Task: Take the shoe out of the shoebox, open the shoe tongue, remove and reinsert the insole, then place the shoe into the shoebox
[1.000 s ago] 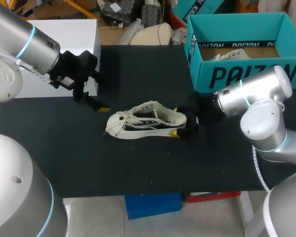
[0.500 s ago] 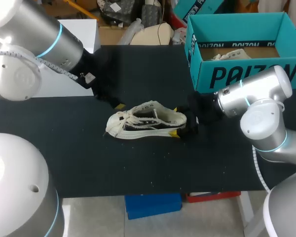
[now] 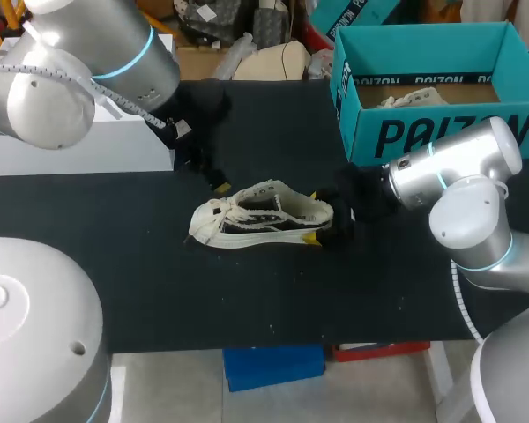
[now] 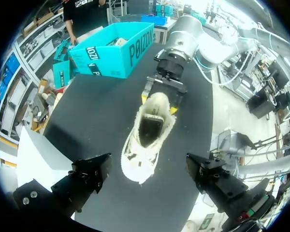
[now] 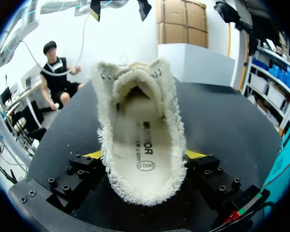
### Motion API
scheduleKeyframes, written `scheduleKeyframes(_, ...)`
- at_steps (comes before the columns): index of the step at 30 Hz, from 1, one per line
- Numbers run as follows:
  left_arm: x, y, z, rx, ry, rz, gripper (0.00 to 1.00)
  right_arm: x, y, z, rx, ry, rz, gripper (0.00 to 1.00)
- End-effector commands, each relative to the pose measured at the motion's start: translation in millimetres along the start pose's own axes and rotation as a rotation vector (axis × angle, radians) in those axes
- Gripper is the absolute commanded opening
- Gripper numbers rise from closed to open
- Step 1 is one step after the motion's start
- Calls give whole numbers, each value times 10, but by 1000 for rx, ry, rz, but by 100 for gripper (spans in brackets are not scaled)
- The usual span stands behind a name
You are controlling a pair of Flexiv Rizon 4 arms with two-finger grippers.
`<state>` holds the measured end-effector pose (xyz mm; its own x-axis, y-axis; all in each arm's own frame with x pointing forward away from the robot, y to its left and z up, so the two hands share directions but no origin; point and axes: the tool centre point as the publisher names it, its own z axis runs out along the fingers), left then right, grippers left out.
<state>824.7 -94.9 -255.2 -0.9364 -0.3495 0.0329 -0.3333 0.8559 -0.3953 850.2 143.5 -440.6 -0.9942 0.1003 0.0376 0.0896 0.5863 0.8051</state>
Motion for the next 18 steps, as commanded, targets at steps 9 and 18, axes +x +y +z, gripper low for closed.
scheduleKeyframes(9,-58,-259,144,-410,-320,-659,100,-17,-20,32,1,-1,1,0)
scheduleKeyframes(18,-40,-244,156,-377,-295,-937,100,-17,-20,32,1,-1,1,0)
